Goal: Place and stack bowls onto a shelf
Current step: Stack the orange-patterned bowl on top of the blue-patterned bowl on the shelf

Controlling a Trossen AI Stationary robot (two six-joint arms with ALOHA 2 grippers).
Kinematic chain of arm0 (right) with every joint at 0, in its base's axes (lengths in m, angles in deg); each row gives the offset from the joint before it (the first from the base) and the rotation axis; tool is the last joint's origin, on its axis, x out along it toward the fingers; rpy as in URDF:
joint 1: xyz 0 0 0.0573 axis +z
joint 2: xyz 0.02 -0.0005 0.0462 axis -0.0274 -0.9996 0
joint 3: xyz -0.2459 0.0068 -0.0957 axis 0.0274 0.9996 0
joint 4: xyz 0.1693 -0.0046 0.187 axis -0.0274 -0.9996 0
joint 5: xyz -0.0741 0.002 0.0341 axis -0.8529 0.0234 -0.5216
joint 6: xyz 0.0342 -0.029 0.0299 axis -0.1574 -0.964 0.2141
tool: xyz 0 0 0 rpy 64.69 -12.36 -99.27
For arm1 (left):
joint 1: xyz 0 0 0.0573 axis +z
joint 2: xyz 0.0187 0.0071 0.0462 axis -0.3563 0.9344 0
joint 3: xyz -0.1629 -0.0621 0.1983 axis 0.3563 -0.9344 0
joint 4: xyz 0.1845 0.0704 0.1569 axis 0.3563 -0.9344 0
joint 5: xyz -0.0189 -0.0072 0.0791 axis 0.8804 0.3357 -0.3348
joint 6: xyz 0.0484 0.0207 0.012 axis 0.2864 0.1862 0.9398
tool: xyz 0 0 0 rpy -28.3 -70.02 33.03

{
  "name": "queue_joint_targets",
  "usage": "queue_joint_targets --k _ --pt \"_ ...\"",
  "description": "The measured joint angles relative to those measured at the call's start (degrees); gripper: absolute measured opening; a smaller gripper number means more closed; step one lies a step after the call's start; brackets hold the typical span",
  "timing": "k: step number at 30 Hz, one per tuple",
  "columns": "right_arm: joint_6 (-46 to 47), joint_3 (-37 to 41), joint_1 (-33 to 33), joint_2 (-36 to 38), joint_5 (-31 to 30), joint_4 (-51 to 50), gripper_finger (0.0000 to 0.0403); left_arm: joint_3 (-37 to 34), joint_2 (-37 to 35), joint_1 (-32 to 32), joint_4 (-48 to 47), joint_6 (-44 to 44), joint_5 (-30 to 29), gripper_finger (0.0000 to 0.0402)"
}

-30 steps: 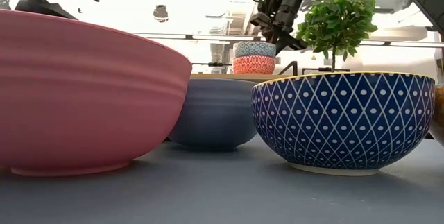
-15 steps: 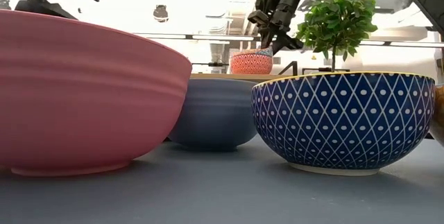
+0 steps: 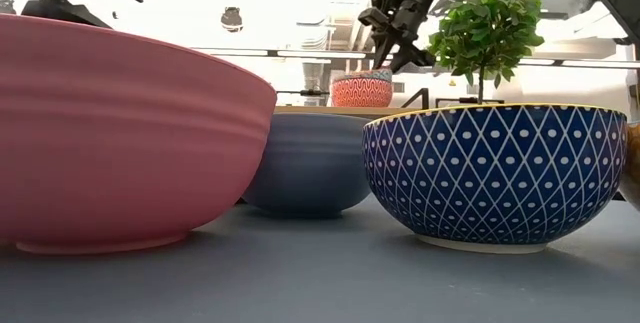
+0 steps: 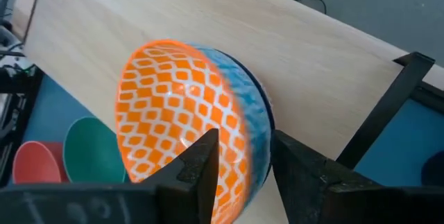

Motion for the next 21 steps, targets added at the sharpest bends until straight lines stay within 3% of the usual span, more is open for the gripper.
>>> queue_joint_targets --k 15,21 --pt "-1.8 0.0 1.9 2.4 -1.6 5.4 0.0114 0.0 0.0 0.0 0.0 0.0 0.0 0.0283" --pt "-5.7 0.0 2.2 1.6 -6.1 7.8 0.0112 0.0 0.0 0.0 -0.1 0.0 0.0 0.0283"
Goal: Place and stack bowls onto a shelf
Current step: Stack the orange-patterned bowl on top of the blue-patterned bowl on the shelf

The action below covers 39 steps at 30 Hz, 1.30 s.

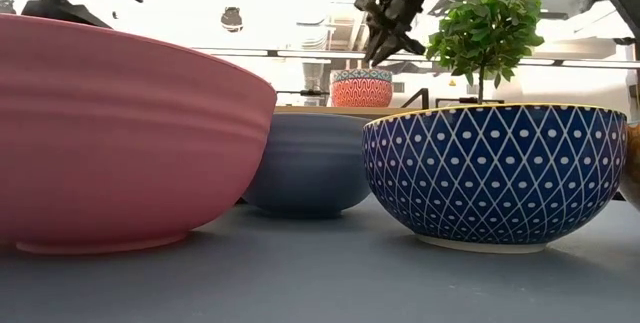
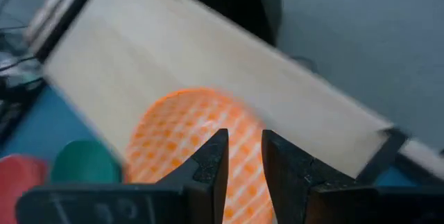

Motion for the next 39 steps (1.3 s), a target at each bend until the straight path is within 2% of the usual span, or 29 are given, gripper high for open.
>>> queue_joint_targets --k 8,24,30,35,37,39 --pt "-1.3 0.8 0.1 -0.4 0.1 1.9 0.0096 0.0 0.0 0.0 -1.3 -0.7 0.1 0.0283" --pt "-1.4 0.8 0.3 -0.6 -0.1 2.0 0.0095 0.0 0.0 0.0 -1.4 0.2 0.1 0.0283" --pt "-2.0 0.9 1.4 -2.8 -0.5 3.3 0.0095 0.0 0.0 0.0 -2.2 -0.2 0.0 0.0283" --pt "-1.8 0.8 2.2 -3.1 -2.9 8.9 0.0095 0.0 0.0 0.0 -2.5 -0.6 0.0 0.0283" --pt "-1.9 0.8 2.8 -3.0 -5.2 9.8 0.0095 0.0 0.0 0.0 -2.5 -0.6 0.0 0.0283" --pt "-3.2 0.8 3.9 -3.0 -10.0 10.4 0.0095 0.0 0.0 0.0 -2.5 -0.6 -0.2 0.0283"
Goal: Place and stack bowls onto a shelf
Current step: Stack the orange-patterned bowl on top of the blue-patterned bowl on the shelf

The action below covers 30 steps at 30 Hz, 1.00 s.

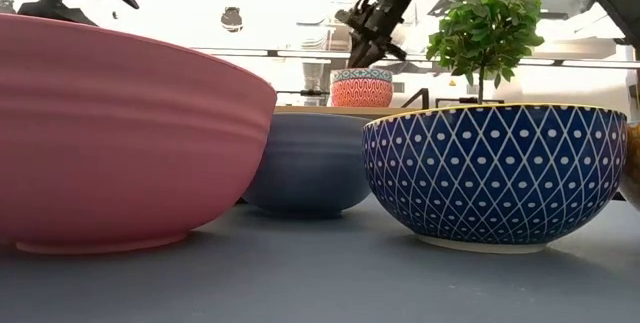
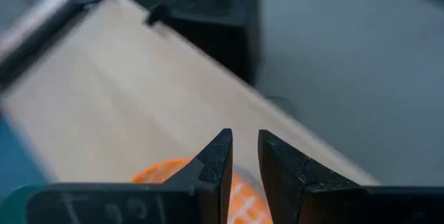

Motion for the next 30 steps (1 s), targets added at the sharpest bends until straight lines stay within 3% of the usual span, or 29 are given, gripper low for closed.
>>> queue_joint_targets --k 5,9,19,30 --pt "-7.2 0.0 5.2 -0.2 -16.9 0.7 0.0093 0.0 0.0 0.0 0.0 0.1 -0.2 0.0283" --pt "-11.0 0.0 8.4 -0.4 -24.1 1.8 0.0085 0.0 0.0 0.0 0.0 0.1 -0.3 0.0283" --pt "-9.0 0.0 8.4 -0.4 -24.3 -2.1 0.0066 0.0 0.0 0.0 0.0 0.8 -0.4 0.0283" --pt "-8.0 0.0 8.1 -1.6 -20.4 -3.8 0.0065 0.0 0.0 0.0 0.0 1.0 0.1 0.0283"
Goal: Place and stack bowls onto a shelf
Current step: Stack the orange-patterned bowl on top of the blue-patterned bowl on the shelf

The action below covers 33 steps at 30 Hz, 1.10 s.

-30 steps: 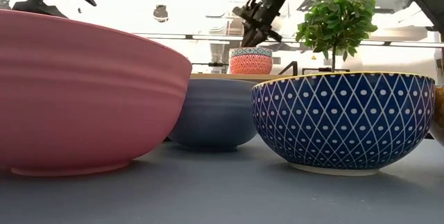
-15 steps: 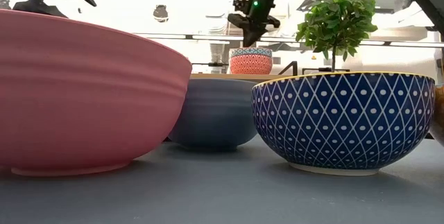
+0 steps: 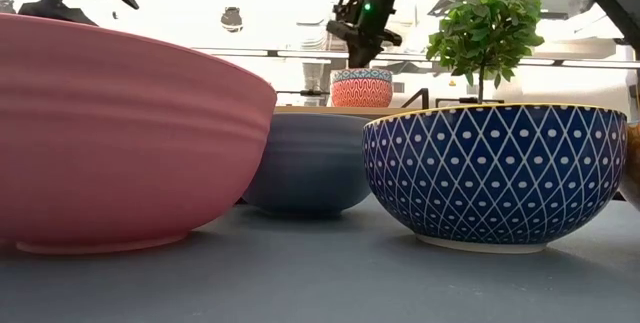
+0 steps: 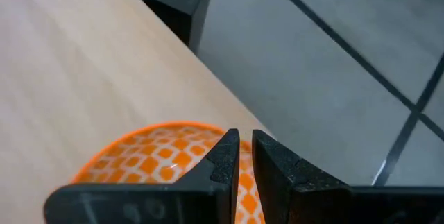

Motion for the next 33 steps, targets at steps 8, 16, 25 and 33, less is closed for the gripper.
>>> queue_joint_targets --k 8,16,25,33 --pt "-0.5 0.0 0.3 -0.5 -0.5 0.5 0.0065 0.0 0.0 0.0 0.0 0.0 0.0 0.0283" --pt "-0.1 -1.1 0.4 0.4 -0.9 -0.5 0.0065 0.0 0.0 0.0 0.0 0.0 0.1 0.0283" --pt "4.6 4.3 4.6 11.6 -0.5 -5.2 0.0065 0.0 0.0 0.0 0.0 0.0 1.2 0.0283" --pt "10.0 34.3 9.3 29.2 1.0 16.8 0.0065 0.0 0.0 0.0 0.0 0.4 1.0 0.0283"
